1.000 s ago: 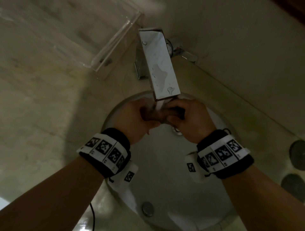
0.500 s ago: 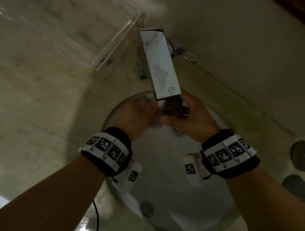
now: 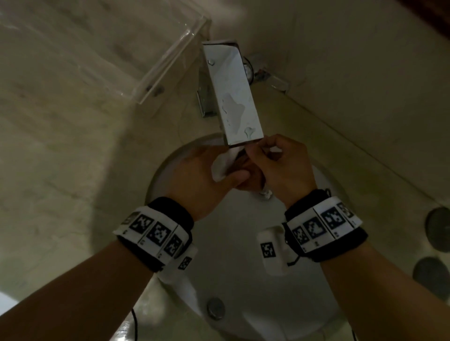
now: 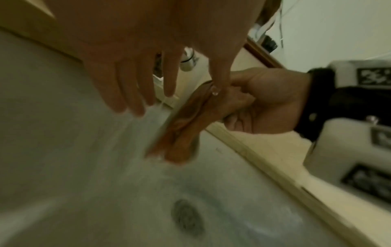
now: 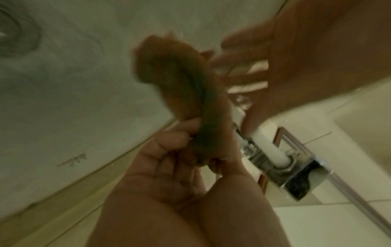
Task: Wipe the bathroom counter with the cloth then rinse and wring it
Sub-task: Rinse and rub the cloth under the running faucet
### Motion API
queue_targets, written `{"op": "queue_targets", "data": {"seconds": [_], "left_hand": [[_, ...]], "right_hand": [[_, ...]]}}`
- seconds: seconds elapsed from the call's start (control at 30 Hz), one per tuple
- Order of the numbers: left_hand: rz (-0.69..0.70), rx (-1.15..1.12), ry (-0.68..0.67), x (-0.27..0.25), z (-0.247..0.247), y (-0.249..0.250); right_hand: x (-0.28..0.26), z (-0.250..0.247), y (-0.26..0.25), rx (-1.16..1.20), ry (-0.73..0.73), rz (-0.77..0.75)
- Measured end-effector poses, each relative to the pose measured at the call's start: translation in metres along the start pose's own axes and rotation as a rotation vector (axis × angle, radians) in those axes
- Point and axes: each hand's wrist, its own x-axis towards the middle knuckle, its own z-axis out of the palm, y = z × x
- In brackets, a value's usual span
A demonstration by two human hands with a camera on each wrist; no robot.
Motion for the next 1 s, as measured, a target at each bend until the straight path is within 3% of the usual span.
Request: {"op": "queue_targets", "data": {"seconds": [0.07, 0.17, 0.27, 0.33, 0.47, 0.57, 0.67, 0.77, 0.87, 0.93, 1.0], "left_hand": [[-0.056, -0.218, -0.030, 0.000, 0.000, 0.003], [-0.183, -0.730, -0.098, 0.003, 0.002, 0.007], [-0.270, -0.878, -0.018, 0.009, 0.006, 0.000], [-0.312, -0.968, -0.005, 0.012, 0.011, -0.006], [-0.376, -1.133, 0.007, 0.015, 0.014, -0.005], [-0.361, -1.240, -0.036, 0.015, 0.011, -0.004], [-0.402, -1.238, -0.060, 0.016, 0.006, -0.007], [-0.420, -1.104, -0.078, 0.018, 0.004, -0.007], [-0.388, -0.858, -0.087, 0.020, 0.007, -0.008], [-0.344, -0.568, -0.107, 0.020, 0.009, -0.010], [-0.362, -0.407, -0.105, 0.018, 0.011, -0.009]], "right_hand": [[-0.003, 0.005, -0.003, 0.061, -0.066, 0.064], [-0.008, 0.008, -0.006, 0.234, -0.303, 0.161], [-0.010, 0.003, -0.004, 0.277, -0.481, 0.175], [-0.009, -0.004, -0.001, 0.250, -0.457, 0.141], [0.002, -0.008, 0.014, 0.190, -0.170, 0.156], [0.003, -0.001, 0.026, 0.303, -0.303, 0.373], [-0.002, 0.003, 0.031, 0.499, -0.414, 0.472], [-0.005, 0.003, 0.030, 0.644, -0.333, 0.332], [-0.006, -0.001, 0.031, 0.415, -0.214, 0.147], [-0.006, -0.003, 0.030, 0.222, -0.158, 0.020], [-0.005, -0.006, 0.025, 0.206, -0.149, -0.068]]}}
